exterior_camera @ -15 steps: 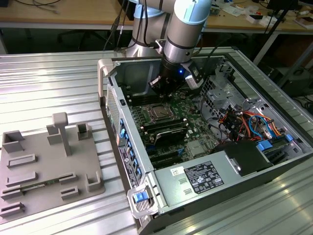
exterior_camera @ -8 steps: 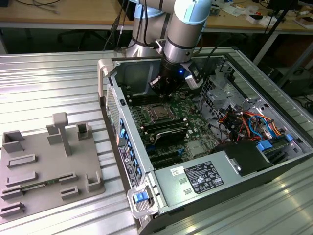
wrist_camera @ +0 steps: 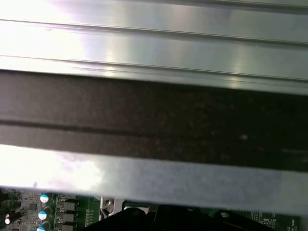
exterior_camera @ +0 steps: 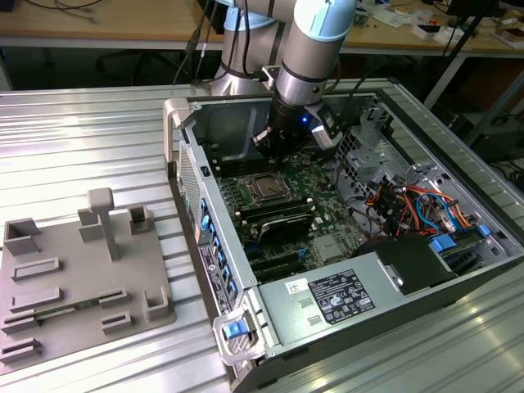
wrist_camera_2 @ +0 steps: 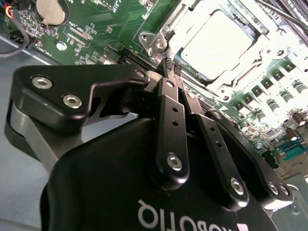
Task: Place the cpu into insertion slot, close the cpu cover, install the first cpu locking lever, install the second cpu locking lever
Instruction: 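Install the second cpu locking lever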
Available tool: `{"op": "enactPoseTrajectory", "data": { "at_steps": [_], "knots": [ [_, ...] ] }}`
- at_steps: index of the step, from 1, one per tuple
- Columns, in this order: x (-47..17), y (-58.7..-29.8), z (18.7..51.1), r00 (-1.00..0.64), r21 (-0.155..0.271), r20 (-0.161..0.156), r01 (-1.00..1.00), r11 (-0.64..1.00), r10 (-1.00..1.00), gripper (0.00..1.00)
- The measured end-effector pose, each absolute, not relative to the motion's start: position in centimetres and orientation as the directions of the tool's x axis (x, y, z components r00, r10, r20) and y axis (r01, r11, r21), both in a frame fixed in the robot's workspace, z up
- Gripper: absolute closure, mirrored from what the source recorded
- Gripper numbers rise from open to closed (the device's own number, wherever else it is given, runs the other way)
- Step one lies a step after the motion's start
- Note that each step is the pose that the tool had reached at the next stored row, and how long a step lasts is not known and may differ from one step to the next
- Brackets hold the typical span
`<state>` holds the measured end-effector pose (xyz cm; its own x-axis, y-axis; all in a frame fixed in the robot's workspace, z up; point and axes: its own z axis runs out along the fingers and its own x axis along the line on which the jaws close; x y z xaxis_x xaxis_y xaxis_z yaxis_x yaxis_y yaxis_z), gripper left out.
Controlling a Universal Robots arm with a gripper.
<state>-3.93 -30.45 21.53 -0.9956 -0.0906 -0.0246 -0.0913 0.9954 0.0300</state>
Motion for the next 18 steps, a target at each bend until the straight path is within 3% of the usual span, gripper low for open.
{"op": "enactPoseTrajectory", "data": {
  "at_steps": [9, 18],
  "knots": [
    [-3.9, -30.5, 22.7, -0.996, 0.021, -0.024, -0.091, 0.996, -0.091, 0.89],
    [-3.9, -32.6, 22.7, -0.996, 0.019, -0.024, -0.091, 0.996, -0.091, 0.89]
  ]
}}
